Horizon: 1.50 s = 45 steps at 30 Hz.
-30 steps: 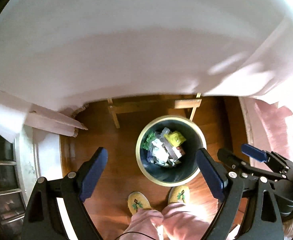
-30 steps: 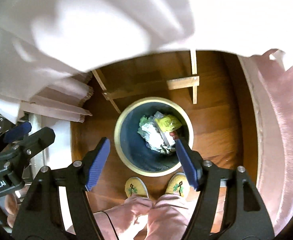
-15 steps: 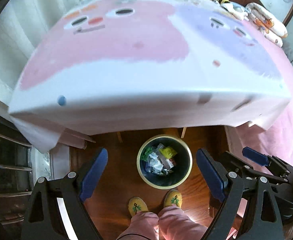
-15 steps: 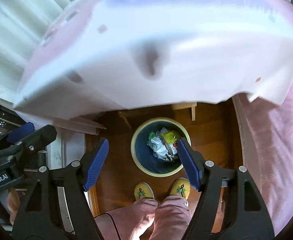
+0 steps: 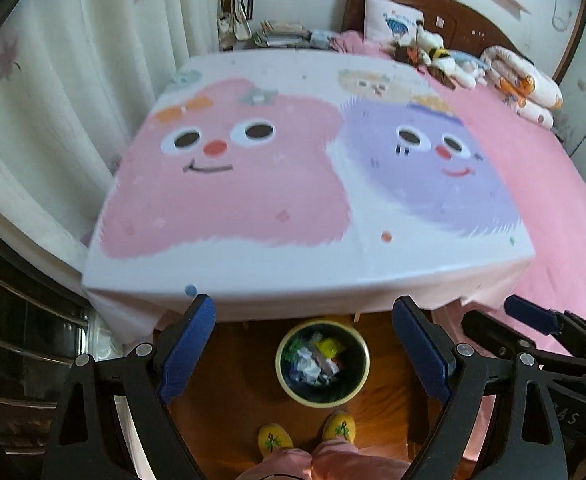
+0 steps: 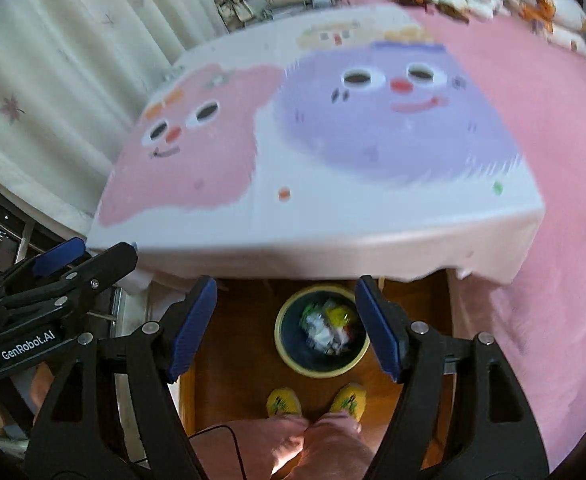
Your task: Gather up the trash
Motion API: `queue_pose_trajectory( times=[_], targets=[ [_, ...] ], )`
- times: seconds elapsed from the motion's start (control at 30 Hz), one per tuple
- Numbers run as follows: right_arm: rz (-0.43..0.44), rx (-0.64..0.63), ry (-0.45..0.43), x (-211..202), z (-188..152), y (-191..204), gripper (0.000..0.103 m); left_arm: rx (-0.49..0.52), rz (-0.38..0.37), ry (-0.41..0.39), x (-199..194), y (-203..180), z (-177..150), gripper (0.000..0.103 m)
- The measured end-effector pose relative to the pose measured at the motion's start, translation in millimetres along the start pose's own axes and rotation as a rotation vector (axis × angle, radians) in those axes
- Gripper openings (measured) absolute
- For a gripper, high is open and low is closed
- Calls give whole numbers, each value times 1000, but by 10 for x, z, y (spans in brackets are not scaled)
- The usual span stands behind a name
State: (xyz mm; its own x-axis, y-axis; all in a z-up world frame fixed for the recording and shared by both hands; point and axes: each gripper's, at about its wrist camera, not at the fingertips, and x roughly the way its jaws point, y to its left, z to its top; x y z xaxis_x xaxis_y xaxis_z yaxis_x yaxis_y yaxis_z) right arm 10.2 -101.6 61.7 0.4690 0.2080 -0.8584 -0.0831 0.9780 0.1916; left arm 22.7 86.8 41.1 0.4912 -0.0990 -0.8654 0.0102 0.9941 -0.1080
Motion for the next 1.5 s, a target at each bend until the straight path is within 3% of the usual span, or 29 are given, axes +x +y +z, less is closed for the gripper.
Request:
queue_pose_trajectory(
  times=[0.2, 0.6, 1.5],
  targets=[
    [20, 3, -32, -282, 184, 66, 69, 7, 35, -41, -282, -14, 96, 91],
    [-19, -43, -113, -539, 195, 186, 69, 23, 62, -119, -585, -95, 110, 91],
    [-34, -50, -123, -632, 17, 196, 69, 10, 71, -92, -603, -110, -93, 91]
  ],
)
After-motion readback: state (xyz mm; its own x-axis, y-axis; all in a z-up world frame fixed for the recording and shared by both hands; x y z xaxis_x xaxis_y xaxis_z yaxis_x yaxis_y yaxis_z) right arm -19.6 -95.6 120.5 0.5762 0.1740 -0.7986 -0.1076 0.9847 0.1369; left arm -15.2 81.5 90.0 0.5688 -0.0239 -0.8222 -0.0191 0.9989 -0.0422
